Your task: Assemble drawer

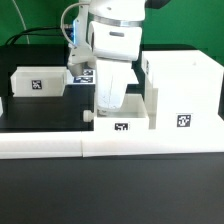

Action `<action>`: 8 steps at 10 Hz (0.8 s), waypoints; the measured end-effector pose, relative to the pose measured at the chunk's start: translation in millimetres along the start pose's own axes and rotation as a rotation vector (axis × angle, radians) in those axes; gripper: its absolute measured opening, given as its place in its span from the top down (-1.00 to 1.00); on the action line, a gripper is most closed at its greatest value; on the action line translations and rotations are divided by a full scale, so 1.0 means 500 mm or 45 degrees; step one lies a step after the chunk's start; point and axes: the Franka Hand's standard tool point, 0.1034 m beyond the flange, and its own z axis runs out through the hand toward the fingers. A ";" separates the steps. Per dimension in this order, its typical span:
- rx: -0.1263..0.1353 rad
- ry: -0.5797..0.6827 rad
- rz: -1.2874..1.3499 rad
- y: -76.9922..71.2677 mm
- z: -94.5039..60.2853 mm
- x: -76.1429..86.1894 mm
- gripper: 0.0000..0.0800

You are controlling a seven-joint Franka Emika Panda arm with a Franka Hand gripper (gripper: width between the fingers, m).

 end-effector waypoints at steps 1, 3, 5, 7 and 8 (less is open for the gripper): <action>0.000 0.001 -0.001 0.000 0.001 0.001 0.89; -0.004 0.001 0.001 0.000 0.001 0.001 0.89; -0.004 0.001 0.001 0.003 -0.005 0.003 0.89; 0.000 0.001 0.004 0.001 -0.001 0.001 0.89; 0.001 0.001 0.005 0.001 0.000 0.001 0.89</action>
Offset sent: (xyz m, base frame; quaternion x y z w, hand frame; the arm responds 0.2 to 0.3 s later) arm 0.0018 0.0092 0.0097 0.0017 -0.0026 -0.0056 1.0000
